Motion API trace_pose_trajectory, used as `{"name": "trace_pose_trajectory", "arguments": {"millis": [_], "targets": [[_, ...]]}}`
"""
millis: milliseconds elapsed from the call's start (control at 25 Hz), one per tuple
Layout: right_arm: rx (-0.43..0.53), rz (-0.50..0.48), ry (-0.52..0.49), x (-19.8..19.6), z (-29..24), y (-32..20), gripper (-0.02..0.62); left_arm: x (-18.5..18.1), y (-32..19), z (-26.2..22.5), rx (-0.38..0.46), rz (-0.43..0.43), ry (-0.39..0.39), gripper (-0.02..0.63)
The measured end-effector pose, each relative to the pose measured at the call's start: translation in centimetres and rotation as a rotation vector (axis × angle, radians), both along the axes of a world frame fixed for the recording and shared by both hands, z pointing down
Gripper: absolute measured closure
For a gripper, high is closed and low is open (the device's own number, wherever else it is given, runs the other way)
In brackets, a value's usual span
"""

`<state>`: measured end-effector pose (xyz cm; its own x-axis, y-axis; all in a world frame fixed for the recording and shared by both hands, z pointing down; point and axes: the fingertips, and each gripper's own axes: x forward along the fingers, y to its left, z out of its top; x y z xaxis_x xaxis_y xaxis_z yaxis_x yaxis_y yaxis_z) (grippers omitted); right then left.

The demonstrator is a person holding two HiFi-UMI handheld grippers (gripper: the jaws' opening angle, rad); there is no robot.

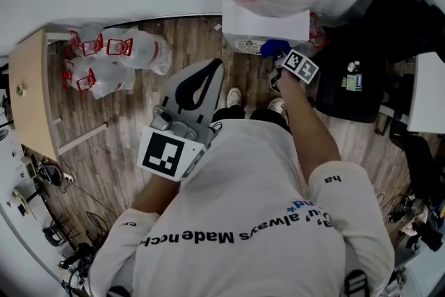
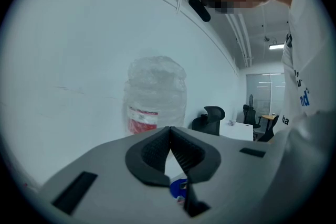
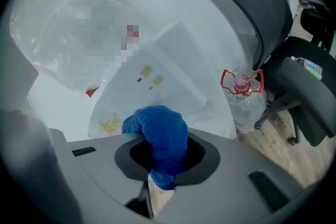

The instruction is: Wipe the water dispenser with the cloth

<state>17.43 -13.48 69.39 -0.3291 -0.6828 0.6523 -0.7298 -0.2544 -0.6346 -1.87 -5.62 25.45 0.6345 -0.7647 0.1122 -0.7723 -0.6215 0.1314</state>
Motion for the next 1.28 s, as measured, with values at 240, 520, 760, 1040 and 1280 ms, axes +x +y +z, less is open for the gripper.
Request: {"name": "trace_pose_trajectory", "arguments": {"millis": [240,520,760,1040,1280], "targets": [[-0.007,0.002,-0.003,-1.3,-0.2,-0.2,0.528,-1.8,0.2,0.1,0.004,-0.009,0.007,0.588],[-0.002,-0.009,-0.015,-3.9,-0.3,-0.4,0.528,-3.9,0.5,0.6,-0.007,-0.016,0.009,0.588],[0.005,-0.039,-0.033,-7.1,-0.5,-0.8,0.528,-5.9,0.7,0.7,-0.004,-0.032,0.009,0.588],[0.011,-0.087,-0.052,-10.7,-0.5,-1.2,0.528,-8.2,1.2,1.0,-0.009,-0.069,0.007,0.588],[0.011,-0.131,-0.062,-13.9,-0.4,-1.6,0.526,-9.8,1.5,1.4,-0.018,-0.101,0.006,0.588]]}}
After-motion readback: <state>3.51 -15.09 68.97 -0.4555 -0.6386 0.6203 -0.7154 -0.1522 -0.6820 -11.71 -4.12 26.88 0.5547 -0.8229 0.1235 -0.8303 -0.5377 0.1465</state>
